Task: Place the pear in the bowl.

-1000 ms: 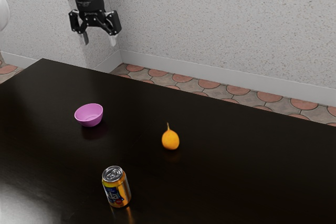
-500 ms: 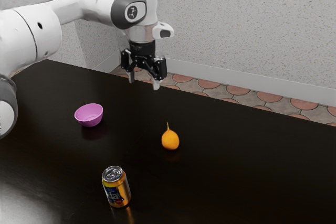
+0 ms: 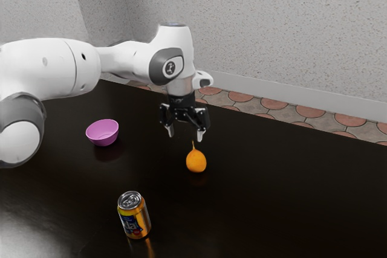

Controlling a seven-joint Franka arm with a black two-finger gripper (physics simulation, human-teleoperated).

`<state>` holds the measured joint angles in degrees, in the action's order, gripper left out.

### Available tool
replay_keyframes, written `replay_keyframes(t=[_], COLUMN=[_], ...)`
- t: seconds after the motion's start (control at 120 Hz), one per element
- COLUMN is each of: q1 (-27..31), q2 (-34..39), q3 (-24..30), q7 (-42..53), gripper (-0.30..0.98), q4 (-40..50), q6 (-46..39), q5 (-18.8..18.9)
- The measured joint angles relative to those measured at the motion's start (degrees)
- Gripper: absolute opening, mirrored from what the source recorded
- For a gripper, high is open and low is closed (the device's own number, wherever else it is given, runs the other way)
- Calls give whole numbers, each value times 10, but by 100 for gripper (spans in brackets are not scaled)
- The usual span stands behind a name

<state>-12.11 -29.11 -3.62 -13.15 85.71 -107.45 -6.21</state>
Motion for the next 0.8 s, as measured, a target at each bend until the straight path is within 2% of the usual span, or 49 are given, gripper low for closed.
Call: replay_keyframes(t=[0.425,0.8], q1=[-8,-17], q2=[-56,-95], q3=[-9,-20], q7=[-19,-6], gripper=[69,69], q4=[12,-5], q6=[-80,-118], q5=[-7,-10])
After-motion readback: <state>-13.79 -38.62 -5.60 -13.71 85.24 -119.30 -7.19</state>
